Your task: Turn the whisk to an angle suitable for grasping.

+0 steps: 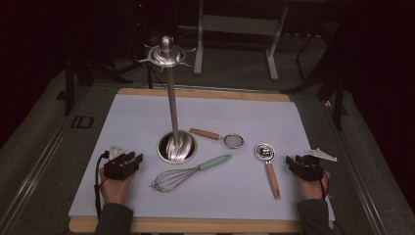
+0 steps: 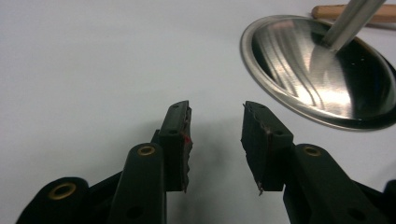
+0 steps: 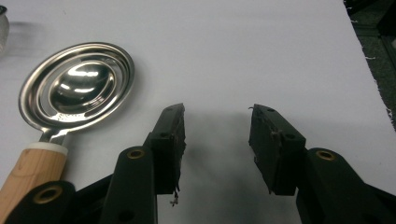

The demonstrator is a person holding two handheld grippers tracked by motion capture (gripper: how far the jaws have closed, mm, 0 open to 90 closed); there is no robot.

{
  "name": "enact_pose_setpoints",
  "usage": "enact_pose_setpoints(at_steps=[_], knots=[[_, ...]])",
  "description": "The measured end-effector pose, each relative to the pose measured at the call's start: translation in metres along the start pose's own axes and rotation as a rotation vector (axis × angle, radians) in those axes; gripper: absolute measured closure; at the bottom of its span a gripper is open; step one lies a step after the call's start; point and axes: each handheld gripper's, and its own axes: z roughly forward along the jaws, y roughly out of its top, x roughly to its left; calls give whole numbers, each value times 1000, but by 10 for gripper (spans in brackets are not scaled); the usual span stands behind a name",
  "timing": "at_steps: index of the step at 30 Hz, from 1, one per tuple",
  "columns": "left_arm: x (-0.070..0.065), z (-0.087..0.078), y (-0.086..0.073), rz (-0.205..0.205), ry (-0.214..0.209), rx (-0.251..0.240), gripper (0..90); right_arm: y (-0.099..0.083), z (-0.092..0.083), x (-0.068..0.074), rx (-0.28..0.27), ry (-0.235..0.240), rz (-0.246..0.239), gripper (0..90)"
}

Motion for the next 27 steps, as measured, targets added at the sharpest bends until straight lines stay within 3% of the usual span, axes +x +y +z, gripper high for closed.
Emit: enact_pose_setpoints(at_steps=[5, 10, 15, 16, 23, 24, 25, 27], knots=[[-4, -2, -2, 44, -1, -19, 640, 0, -1, 0, -3, 0, -2, 552], [-4, -2, -2, 42, 0, -21, 644, -1, -4, 1, -29, -3, -10, 575], [-4, -2, -2, 41, -2, -27, 684, 1, -5, 2, -40, 38, 10, 601], [-4, -2, -2, 38, 1, -26, 690, 3, -7, 3, -47, 72, 21, 608], [-3, -2, -2, 34, -9, -25, 709, 11, -16, 15, -84, 136, 0, 640], [-2, -2, -2, 30, -12, -24, 710, 14, -18, 21, -88, 173, -5, 664], [-2, -2, -2, 30, -12, -24, 711, 14, -18, 21, -88, 173, -5, 664], [-2, -2, -3, 35, -16, -31, 722, 18, -20, 35, -88, 213, -30, 703]])
